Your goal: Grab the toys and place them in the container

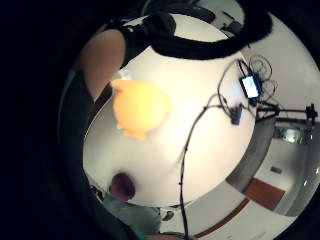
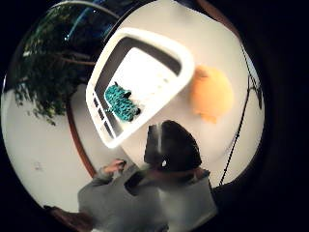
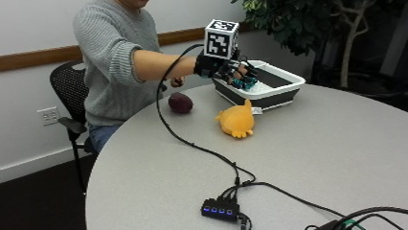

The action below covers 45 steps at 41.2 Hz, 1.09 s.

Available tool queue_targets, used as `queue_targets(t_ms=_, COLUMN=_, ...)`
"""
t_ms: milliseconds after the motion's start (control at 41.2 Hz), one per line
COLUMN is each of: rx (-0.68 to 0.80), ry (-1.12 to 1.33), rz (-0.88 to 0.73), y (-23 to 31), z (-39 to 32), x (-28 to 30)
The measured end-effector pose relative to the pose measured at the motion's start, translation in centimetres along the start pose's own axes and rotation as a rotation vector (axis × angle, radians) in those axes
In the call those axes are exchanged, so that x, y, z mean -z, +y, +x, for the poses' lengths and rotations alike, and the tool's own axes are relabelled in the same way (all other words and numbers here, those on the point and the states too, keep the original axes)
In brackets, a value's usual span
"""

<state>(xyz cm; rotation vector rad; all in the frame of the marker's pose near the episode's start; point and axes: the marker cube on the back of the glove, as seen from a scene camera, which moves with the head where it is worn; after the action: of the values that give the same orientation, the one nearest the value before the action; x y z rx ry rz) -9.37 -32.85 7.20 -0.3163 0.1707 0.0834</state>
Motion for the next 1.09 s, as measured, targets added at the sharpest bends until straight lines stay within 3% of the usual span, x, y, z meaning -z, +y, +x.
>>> queue_targets(t_ms=340, rx=-0.064, ry=-0.059, rz=-0.04, y=-2.1, z=3.6, x=-2.1)
queue_targets(t_ms=655, rx=-0.118, ry=-0.049, rz=-0.193, y=-4.6, z=3.8, x=-13.3)
queue_targets(t_ms=752, rx=-0.139, ry=-0.114, rz=-0.165, y=-4.8, z=3.4, x=-16.3)
queue_targets(t_ms=1091, rx=-0.143, ry=-0.052, rz=-0.115, y=-4.9, z=2.9, x=-16.5)
